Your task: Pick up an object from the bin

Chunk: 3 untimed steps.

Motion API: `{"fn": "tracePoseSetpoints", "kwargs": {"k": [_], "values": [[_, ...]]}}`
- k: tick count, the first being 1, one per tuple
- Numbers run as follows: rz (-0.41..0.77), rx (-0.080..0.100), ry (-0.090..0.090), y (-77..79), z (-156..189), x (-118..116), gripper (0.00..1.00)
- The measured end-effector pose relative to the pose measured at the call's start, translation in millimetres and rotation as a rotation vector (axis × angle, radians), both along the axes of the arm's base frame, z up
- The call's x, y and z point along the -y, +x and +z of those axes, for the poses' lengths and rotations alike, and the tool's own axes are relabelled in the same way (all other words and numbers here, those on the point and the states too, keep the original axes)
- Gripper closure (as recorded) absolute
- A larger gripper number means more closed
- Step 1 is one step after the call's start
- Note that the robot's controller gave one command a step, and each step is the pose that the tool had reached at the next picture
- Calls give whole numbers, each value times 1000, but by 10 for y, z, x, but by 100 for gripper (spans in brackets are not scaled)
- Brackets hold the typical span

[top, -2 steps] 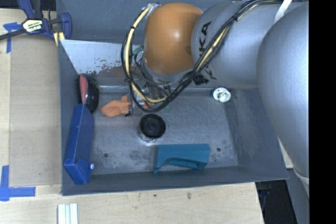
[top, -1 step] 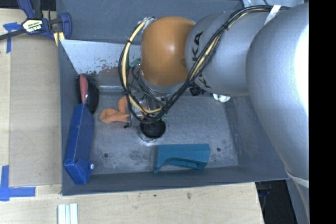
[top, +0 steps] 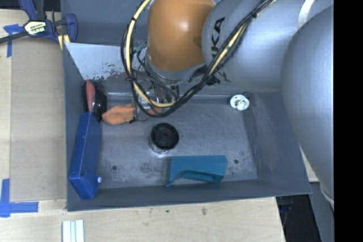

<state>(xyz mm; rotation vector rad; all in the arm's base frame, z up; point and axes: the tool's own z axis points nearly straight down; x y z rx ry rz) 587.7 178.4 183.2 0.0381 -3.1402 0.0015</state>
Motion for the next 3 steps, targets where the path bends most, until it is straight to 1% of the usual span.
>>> {"fn": "tracePoseSetpoints", "kwargs": {"k": [1, 2, 3], "values": [[7, 19, 7, 18, -110, -13, 100], [12, -12, -2, -133, -218, 238, 100], [9, 2, -1, -42, 452, 29, 100]]}}
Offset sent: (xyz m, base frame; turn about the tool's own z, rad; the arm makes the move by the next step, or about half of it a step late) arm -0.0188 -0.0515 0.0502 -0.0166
